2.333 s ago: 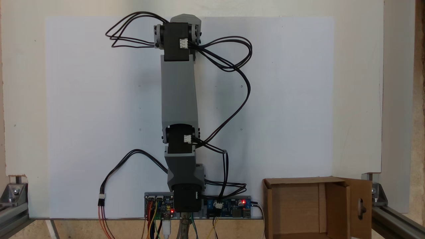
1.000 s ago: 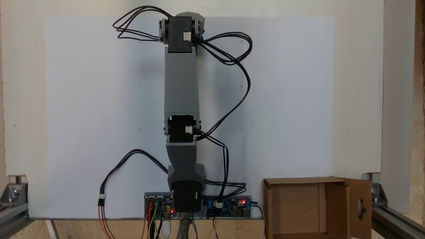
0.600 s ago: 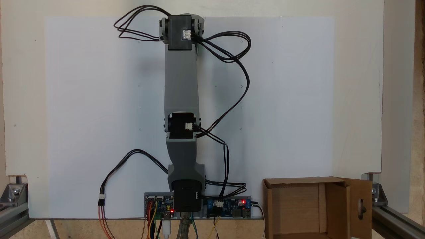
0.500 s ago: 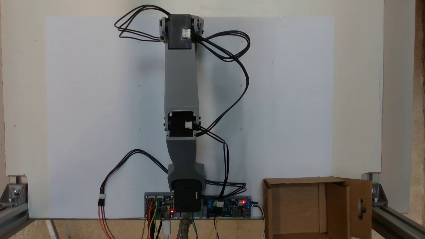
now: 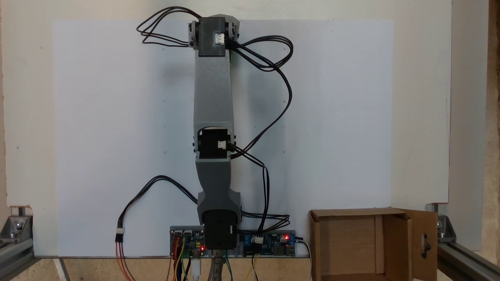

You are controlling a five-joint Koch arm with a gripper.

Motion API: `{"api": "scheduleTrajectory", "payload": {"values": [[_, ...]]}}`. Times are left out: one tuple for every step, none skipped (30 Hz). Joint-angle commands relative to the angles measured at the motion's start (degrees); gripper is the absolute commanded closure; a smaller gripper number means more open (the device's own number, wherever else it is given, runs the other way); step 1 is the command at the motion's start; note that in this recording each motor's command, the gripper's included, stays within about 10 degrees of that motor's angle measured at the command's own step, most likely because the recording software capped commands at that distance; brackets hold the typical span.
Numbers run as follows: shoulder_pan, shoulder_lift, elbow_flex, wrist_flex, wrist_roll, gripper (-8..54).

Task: Grasp a green dice and put it in the bin.

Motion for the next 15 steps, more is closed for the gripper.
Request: {"api": "scheduleTrajectory", "payload": {"values": [[-0.18, 0.53, -1.32, -0.35, 1.67, 3.3], [-0.18, 0.44, -1.23, -0.35, 1.67, 3.3], [-0.18, 0.35, -1.14, -0.35, 1.67, 3.3], [-0.18, 0.35, -1.05, -0.35, 1.67, 3.3], [-0.18, 0.26, -0.97, -0.35, 1.67, 3.3], [-0.26, 0.26, -0.79, -0.35, 1.67, 3.3], [-0.35, 0.26, -0.62, -0.35, 1.67, 3.3], [-0.44, 0.18, -0.53, -0.35, 1.67, 3.3], [-0.44, -0.18, -0.53, -0.35, 1.67, 3.3], [-0.53, -0.35, -0.53, -0.35, 1.67, 3.3], [-0.7, -0.53, -0.53, -0.35, 1.67, 3.3], [-0.79, -0.88, -0.53, -0.35, 1.67, 3.3], [-0.79, -1.05, -0.53, -0.35, 1.67, 3.3], [-0.88, -1.23, -0.53, -0.35, 1.67, 3.4], [-0.88, -1.32, -0.53, -0.35, 1.67, 3.5]]}}
